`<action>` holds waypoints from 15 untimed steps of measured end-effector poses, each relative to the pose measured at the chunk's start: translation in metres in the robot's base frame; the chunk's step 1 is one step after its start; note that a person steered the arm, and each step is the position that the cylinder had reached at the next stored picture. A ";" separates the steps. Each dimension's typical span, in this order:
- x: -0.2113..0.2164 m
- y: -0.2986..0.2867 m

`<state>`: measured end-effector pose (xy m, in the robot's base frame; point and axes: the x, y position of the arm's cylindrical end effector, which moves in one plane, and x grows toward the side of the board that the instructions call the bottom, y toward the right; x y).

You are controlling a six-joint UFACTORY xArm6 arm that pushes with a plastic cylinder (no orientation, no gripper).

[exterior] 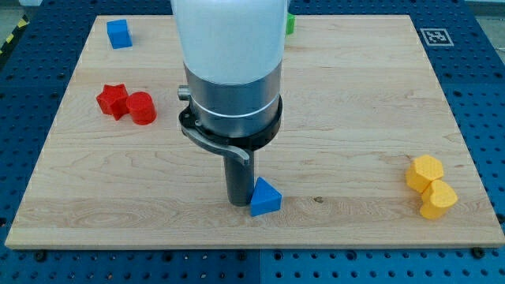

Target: Slide the blue cube down a bit

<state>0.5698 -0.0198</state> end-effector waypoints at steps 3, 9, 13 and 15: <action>-0.014 0.001; -0.279 -0.284; -0.358 -0.263; -0.335 -0.200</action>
<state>0.2349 -0.2196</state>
